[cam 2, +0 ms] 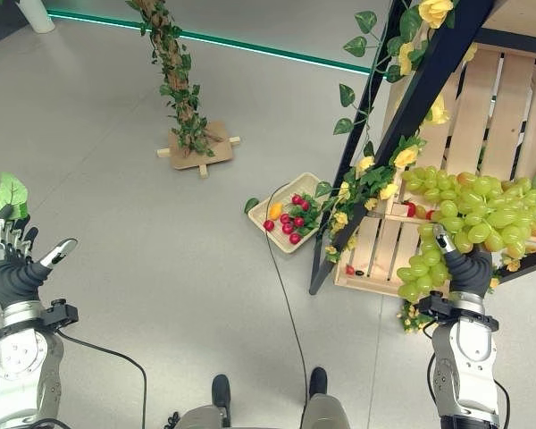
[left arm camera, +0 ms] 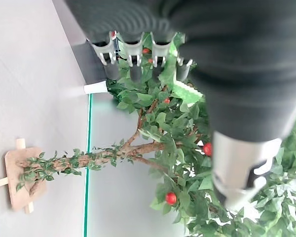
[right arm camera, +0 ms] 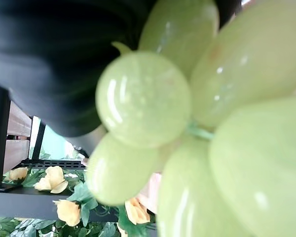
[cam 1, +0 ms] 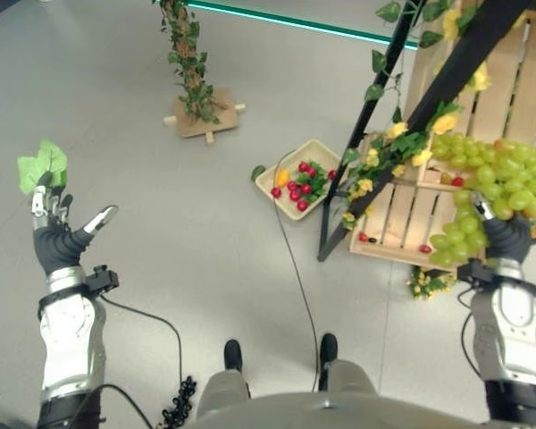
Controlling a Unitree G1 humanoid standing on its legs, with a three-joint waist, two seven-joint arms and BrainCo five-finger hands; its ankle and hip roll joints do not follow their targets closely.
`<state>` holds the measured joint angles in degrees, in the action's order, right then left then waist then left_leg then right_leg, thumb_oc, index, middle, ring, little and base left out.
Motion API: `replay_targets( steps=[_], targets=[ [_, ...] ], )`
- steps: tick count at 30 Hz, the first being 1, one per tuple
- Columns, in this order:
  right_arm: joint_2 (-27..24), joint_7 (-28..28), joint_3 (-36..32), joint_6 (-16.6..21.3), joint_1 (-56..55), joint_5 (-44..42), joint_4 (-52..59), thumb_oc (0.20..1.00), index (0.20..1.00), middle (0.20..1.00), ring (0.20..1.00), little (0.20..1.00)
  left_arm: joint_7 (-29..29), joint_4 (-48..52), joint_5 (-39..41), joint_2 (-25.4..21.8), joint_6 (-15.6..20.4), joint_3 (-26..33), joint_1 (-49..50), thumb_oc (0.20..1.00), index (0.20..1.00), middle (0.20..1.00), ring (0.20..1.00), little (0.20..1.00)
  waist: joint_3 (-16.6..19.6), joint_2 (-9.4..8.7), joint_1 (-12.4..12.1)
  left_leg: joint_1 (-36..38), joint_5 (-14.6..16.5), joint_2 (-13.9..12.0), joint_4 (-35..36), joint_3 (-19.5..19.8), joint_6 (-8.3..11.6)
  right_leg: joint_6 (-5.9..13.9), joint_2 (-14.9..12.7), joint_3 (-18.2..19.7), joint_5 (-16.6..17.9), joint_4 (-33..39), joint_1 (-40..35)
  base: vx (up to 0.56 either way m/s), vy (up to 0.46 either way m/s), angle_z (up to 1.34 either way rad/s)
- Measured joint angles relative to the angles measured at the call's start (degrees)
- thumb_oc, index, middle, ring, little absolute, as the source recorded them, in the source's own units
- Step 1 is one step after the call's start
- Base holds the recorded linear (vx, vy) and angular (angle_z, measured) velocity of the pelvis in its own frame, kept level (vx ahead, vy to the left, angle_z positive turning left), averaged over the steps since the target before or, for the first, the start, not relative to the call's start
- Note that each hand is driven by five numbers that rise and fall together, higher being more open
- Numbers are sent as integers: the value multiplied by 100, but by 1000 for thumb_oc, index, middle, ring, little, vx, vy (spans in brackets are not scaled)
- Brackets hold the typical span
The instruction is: Pick up the fruits from the basket on one side to the basket on the other side
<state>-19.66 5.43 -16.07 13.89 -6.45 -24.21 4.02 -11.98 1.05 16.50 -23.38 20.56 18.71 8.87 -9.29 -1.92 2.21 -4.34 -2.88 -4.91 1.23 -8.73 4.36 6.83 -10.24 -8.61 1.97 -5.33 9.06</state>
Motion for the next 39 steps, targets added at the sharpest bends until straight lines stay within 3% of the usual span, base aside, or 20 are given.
replay_targets(
  steps=[32, 39],
  targets=[
    [90, -371, 18, 6, -646, 56, 496, 200, 200, 200, 200, 200, -55, 0, -3, 97, 6, 3, 146, 1000, 1000, 1000, 1000, 1000, 86, 33, 186, 172, 28, -15, 40, -214, 36, 1, 23, 189, -4, -23, 6, -2, 6, -3],
    [14, -287, -431, 8, -414, 55, 724, 200, 200, 200, 200, 200, -47, 0, -3, 96, 5, 6, 149, 1000, 1000, 1000, 1000, 1000, 109, -2, 170, 184, 28, -25, 59, -217, 36, 1, 27, 191, -3, -19, -2, 0, 0, 0]
  ],
)
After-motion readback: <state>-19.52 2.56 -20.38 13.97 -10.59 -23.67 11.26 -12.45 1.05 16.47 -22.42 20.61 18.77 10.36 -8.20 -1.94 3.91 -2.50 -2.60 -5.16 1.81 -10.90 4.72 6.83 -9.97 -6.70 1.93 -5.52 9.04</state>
